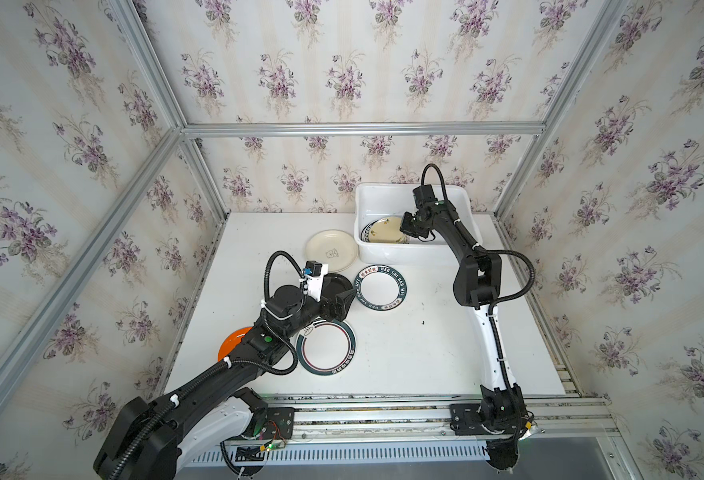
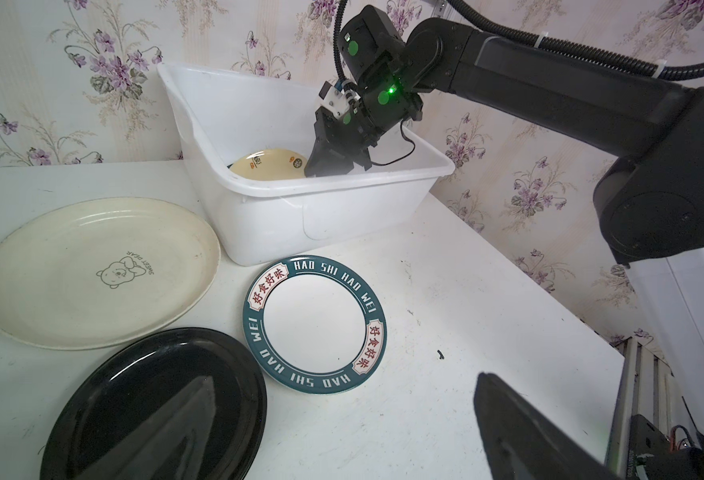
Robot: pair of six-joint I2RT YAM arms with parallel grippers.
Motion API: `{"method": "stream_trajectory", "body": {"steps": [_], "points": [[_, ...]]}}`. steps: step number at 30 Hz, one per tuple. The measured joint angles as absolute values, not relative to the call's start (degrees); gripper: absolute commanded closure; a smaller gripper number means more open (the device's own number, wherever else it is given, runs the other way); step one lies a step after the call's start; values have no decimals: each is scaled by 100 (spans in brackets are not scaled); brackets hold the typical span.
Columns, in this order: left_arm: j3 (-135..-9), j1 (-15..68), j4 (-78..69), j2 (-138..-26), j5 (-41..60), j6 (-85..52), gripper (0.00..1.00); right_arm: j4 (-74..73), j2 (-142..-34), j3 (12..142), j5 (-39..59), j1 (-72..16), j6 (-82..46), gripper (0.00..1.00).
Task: Place the plates into the plastic bin on the countertop
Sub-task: 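Lower the cream plate into the bin onto the red-and-green plate, then open the right gripper and raise it out of the bin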
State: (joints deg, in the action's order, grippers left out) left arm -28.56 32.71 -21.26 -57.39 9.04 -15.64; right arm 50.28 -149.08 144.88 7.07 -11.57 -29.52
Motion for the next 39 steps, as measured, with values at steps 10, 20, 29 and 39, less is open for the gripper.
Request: {"method": "stream_trajectory", "body": {"steps": [10, 20, 29, 39], "points": [[-2856, 3271, -2121, -5739, 886, -1562, 0, 5345, -14993, 14728, 569, -1179, -2805, 36], [-2856, 3271, -2119, -5730, 888, -1564, 0, 5623, -14291, 14730, -534, -1439, -2447, 18], [-2856, 3284, -2119, -5734, 941, -1625, 0, 6003, -13684, 14733, -1380, -1710, -2215, 18], [-2856, 3288, -2106, -5765, 908, -1664, 0, 6077, -12980, 14730, -2029, -2180, -1796, 16]]}}
